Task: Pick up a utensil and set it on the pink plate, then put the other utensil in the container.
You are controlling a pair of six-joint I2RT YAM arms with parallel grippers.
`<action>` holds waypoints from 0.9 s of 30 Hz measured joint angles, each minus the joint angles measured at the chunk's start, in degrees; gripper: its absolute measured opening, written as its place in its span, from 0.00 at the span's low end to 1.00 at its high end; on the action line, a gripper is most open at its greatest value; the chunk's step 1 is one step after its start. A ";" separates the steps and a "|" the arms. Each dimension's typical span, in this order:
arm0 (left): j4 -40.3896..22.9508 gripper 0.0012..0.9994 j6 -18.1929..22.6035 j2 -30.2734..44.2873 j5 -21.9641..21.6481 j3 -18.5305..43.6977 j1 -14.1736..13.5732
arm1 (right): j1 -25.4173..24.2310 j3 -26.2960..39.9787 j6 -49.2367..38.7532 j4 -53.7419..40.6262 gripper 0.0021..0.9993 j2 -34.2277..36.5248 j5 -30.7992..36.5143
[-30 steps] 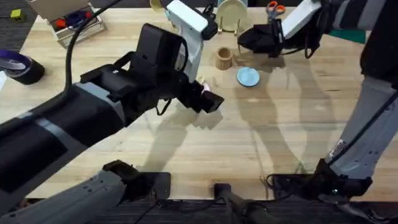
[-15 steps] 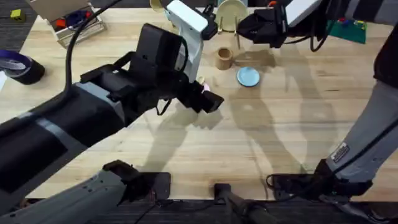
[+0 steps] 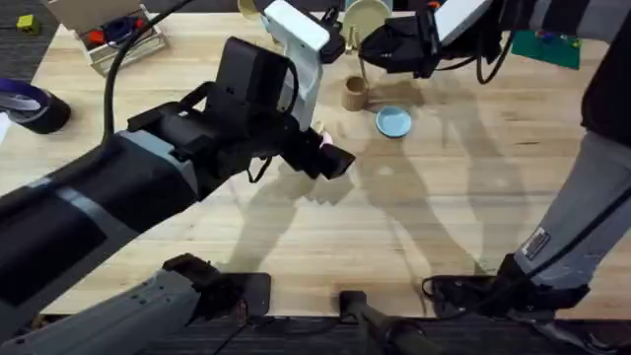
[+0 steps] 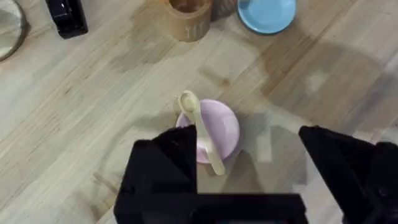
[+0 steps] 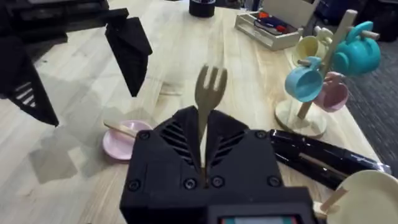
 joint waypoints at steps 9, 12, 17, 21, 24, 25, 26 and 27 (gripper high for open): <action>0.00 0.99 0.00 0.00 0.00 0.00 0.00 | -0.02 0.00 0.29 0.58 0.03 0.00 0.00; 0.00 0.99 0.00 0.00 0.00 0.00 0.00 | -0.02 0.00 0.51 1.12 0.03 0.00 -0.01; 0.00 0.99 0.00 0.00 0.00 0.00 0.00 | -0.02 0.00 1.55 3.56 0.03 0.00 -0.04; 0.00 0.99 0.00 0.00 0.00 0.00 0.00 | -0.02 0.00 2.17 4.88 0.03 0.00 -0.04; 0.00 0.99 0.00 0.00 0.00 0.00 0.00 | -0.02 0.00 2.24 5.04 0.03 0.00 -0.04; 0.00 0.99 0.00 0.00 0.00 0.00 0.00 | -0.02 0.00 2.24 5.06 0.03 0.00 -0.04; 0.00 0.99 0.00 0.00 0.00 0.00 0.00 | -0.02 0.00 2.24 5.08 0.03 0.00 -0.04; 0.00 0.99 0.00 0.00 0.00 0.00 0.00 | -0.02 0.00 2.24 5.09 0.03 0.00 -0.04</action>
